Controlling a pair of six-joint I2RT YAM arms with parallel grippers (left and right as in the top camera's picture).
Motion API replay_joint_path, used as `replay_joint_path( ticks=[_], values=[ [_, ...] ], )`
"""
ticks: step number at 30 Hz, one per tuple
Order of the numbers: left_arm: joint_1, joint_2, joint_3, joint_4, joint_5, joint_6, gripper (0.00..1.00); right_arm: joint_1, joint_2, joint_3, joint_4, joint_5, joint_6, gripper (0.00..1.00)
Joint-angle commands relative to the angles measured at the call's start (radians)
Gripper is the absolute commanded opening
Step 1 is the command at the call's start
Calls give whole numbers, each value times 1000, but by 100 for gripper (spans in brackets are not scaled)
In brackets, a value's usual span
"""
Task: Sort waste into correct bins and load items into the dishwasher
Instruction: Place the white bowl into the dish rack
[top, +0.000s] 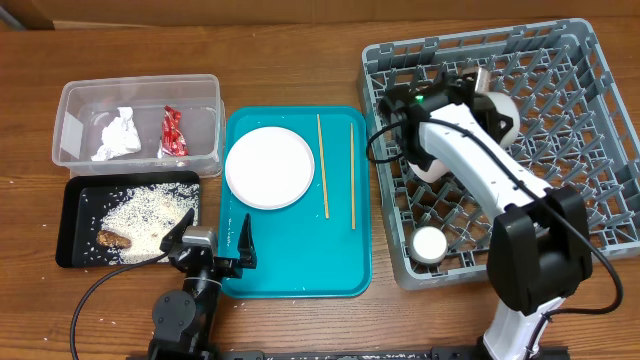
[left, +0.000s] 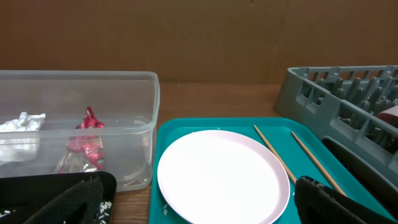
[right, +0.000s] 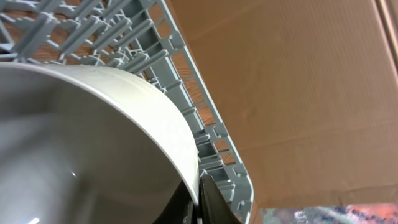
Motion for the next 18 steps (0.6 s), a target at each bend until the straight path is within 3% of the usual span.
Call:
replay_joint_path(
  ticks=[1, 8, 18],
  values=[
    [5, -2, -3, 2, 5, 26, 100, -56, 3, 1, 18, -23, 27, 4],
    [5, -2, -4, 2, 5, 26, 100, -68, 5, 1, 28, -133, 20, 4],
    [5, -2, -4, 2, 5, 26, 100, 35, 6, 1, -45, -93, 22, 5]
  ],
)
